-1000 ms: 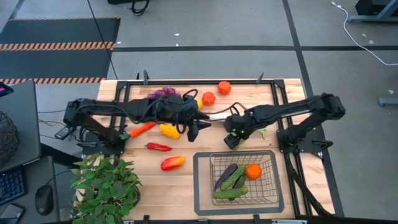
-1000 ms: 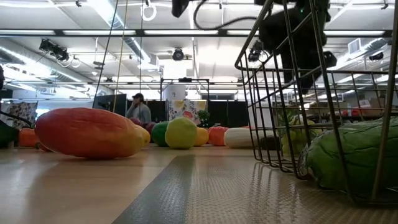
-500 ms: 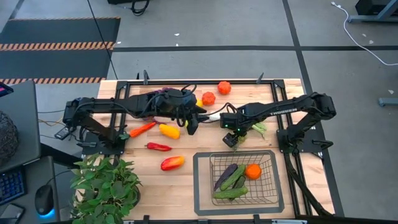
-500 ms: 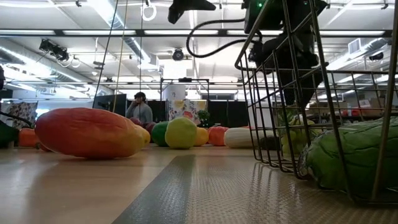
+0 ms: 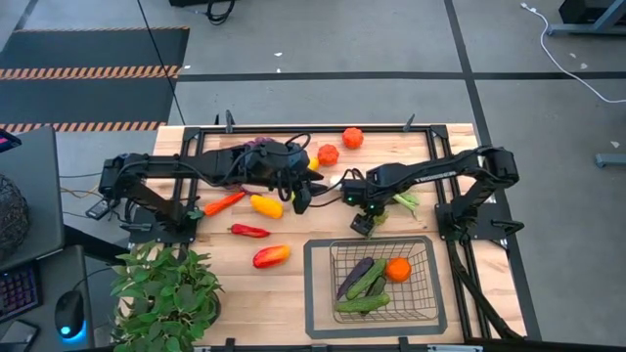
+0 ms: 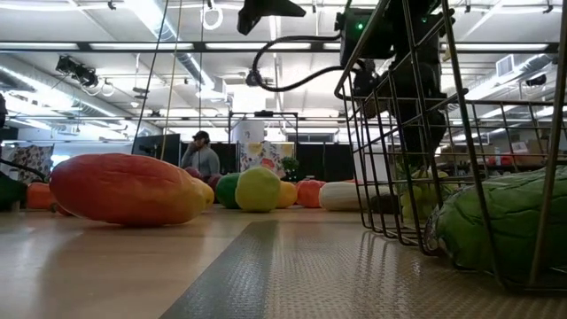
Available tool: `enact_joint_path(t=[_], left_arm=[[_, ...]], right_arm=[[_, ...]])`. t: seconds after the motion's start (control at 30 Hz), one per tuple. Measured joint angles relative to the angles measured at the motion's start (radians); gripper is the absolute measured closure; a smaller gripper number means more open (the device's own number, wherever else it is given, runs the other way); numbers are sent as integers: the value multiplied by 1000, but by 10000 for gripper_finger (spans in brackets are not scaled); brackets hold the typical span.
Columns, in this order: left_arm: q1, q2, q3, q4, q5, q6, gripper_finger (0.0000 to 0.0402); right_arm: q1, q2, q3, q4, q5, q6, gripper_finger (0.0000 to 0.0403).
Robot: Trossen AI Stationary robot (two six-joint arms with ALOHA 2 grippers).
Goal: Build produce basket
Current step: Put the grapes into the wire basket
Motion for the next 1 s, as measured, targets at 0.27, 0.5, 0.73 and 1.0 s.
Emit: enact_joint_path(t=[0.27, 0.5, 0.73, 1.0], left_arm=[[-1, 0, 0, -8, 0, -7, 228], [-1, 1, 0, -9, 0, -7, 228], [-1, 1, 0, -10, 0, -3, 228], [-1, 1, 0, -18, 0, 1, 228]], right_arm=[[0, 90, 2, -4, -64, -33, 124], [-1, 101, 3, 0, -52, -33, 124], [-12, 73, 0, -2, 5, -22, 162], [-12, 72, -1, -5, 0, -22, 294]])
